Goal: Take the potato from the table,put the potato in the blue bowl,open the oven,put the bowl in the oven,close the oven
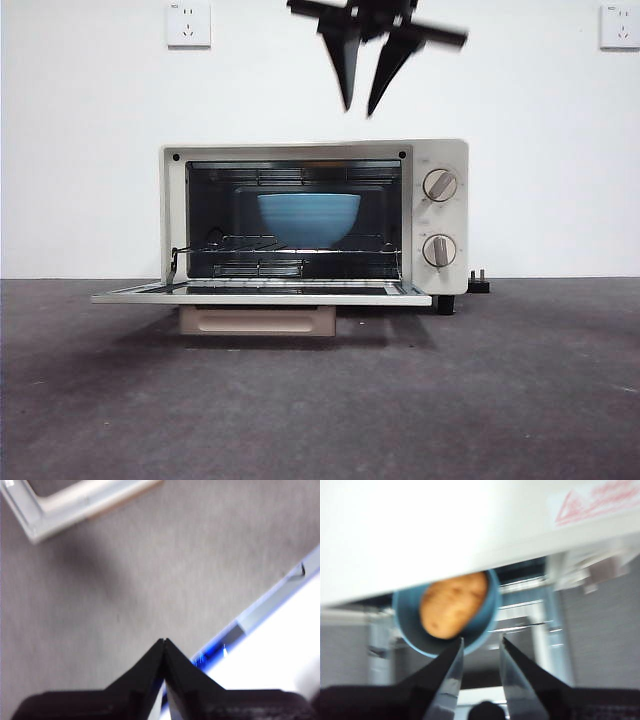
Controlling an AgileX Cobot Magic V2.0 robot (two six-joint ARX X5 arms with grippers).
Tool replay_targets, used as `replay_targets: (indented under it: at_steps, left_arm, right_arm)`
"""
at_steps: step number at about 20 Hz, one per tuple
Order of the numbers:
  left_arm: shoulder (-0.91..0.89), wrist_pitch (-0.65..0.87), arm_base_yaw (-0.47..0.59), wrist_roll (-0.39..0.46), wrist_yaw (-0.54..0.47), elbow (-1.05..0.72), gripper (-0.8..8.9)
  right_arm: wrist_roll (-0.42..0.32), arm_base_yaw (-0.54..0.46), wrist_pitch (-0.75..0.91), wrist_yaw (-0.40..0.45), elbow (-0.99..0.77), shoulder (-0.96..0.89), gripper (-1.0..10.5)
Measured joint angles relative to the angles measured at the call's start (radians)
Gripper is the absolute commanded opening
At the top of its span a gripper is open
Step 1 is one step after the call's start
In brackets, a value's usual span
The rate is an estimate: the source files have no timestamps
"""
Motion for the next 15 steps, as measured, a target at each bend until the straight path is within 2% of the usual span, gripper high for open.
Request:
replay_targets:
  at_steps: [1, 4, 6, 7, 10, 12, 15]
  left_arm:
    - [0.008, 0.043, 0.0, 0.0, 0.0, 0.0, -0.05]
    - [0.045, 0.16, 0.029, 0.0, 0.0, 0.0, -0.07]
    - [0.086, 0.19, 0.07, 0.0, 0.013, 0.0, -0.08]
    - [0.108, 0.193, 0.097, 0.001, 0.042, 0.0, -0.08]
    - [0.189, 0.22, 0.224, 0.03, 0.279, 0.0, -0.08]
    - [0.251, 0.246, 0.32, 0.048, 0.406, 0.0, -0.08]
    - [0.361, 0.27, 0.441, 0.065, 0.475, 0.0, -0.08]
  right_arm:
    - [-0.068, 0.023, -0.038, 0.057, 0.013, -0.021, 1.2]
    - [-0.26, 0.101, -0.086, 0.212, 0.019, -0.14, -0.1]
    - [-0.374, 0.146, -0.096, 0.259, 0.025, -0.225, -0.1]
    - [-0.428, 0.164, -0.099, 0.262, 0.026, -0.262, -0.1]
    - [-0.594, 0.185, -0.111, 0.261, 0.027, -0.358, -0.1]
    - [-0.678, 0.184, -0.111, 0.241, 0.027, -0.404, -0.1]
    - [-0.782, 0.181, -0.111, 0.216, 0.027, -0.468, -0.1]
